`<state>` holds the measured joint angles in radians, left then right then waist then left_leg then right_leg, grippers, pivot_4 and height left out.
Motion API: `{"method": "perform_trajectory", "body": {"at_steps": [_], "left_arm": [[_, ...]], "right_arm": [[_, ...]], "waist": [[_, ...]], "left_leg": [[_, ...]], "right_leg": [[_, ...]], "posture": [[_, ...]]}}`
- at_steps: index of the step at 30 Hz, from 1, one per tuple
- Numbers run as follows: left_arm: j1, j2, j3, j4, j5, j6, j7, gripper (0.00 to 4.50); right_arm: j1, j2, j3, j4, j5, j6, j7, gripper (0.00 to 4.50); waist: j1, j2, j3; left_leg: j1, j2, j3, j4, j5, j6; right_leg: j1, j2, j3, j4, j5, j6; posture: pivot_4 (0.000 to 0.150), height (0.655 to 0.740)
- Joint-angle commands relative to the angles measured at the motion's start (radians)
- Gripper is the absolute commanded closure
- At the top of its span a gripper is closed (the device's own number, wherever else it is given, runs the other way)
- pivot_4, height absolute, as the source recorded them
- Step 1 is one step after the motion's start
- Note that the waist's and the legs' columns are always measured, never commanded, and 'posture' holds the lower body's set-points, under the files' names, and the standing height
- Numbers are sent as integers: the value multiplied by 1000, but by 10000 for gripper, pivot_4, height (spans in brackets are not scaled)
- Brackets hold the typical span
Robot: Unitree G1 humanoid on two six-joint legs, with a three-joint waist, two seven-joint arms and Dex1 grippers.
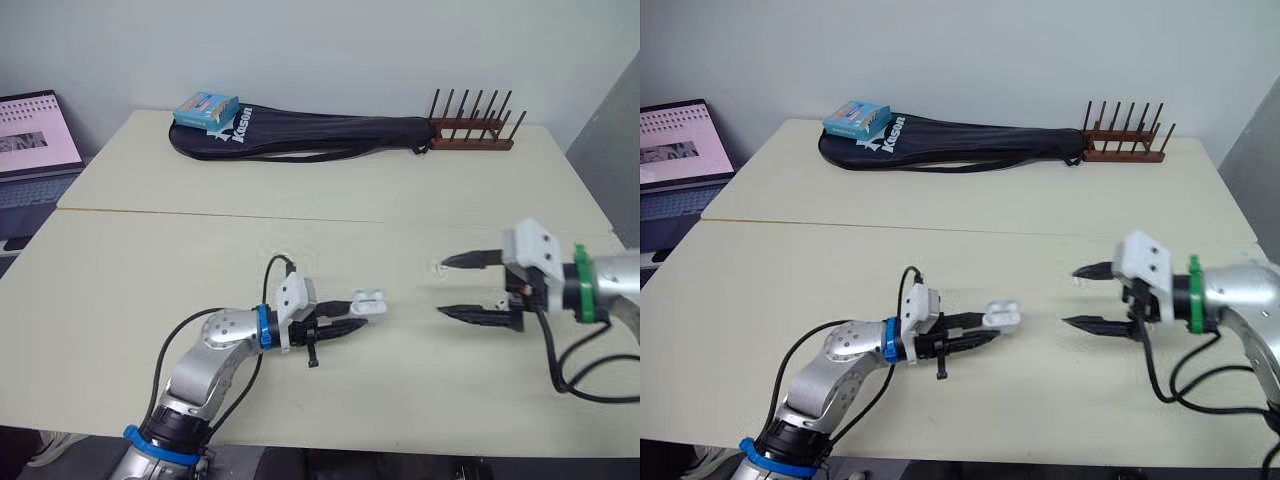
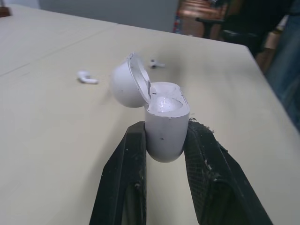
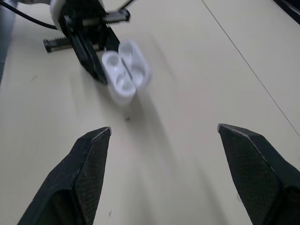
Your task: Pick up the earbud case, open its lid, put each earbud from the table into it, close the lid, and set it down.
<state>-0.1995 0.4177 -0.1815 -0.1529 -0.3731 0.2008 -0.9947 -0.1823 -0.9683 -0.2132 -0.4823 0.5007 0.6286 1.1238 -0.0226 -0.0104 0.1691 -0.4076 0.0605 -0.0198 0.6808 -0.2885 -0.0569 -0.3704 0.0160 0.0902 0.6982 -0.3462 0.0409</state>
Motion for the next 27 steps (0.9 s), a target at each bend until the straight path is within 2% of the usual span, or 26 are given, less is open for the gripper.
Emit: {"method": "perform_trajectory", "body": {"at_steps": [1, 7, 11, 13, 15, 27], "left_arm": [[11, -26, 56, -13, -1, -60, 60, 37293], [36, -62, 113, 7, 6, -106, 151, 37293], [55, -66, 127, -3, 2, -108, 177, 37293], [59, -67, 130, -3, 2, -110, 185, 37293], [60, -64, 134, -1, 0, -112, 191, 37293], [71, -54, 150, 2, 0, -123, 200, 37293]], "right_arm": [[114, 2, -160, -27, -13, -37, -38, 6877], [428, 102, -370, -3, -56, -120, -72, 6877], [599, 132, -446, 17, -100, -190, -46, 6877], [639, 137, -459, 28, -99, -199, -45, 3090], [671, 138, -461, 36, -103, -209, -40, 0], [635, 123, -442, 32, -82, -197, -66, 0]], "waist": [[0, 0, 0], [6, 0, 0], [5, 0, -1], [-2, 0, 0], [-5, 0, 0], [-7, 0, 0]], "left_leg": [[1, 0, 0, 0, 0, 0], [8, 0, 2, -1, 0, 0], [12, -1, 4, -1, 0, 0], [15, -1, 6, -1, 0, 0], [19, -1, 7, -2, 0, 0], [21, -1, 10, -3, 0, 0]], "right_leg": [[0, 0, 0, 0, 0, 0], [8, 0, 2, -1, 0, 0], [13, 0, 2, -2, 0, 0], [15, 0, 3, -2, 0, 0], [19, 1, 4, -3, 0, 1], [21, 1, 5, -5, 0, 1]], "posture": [[1500, 7274], [1500, 7274], [1500, 7274], [1500, 7274], [1500, 7274], [1500, 7274]]}}
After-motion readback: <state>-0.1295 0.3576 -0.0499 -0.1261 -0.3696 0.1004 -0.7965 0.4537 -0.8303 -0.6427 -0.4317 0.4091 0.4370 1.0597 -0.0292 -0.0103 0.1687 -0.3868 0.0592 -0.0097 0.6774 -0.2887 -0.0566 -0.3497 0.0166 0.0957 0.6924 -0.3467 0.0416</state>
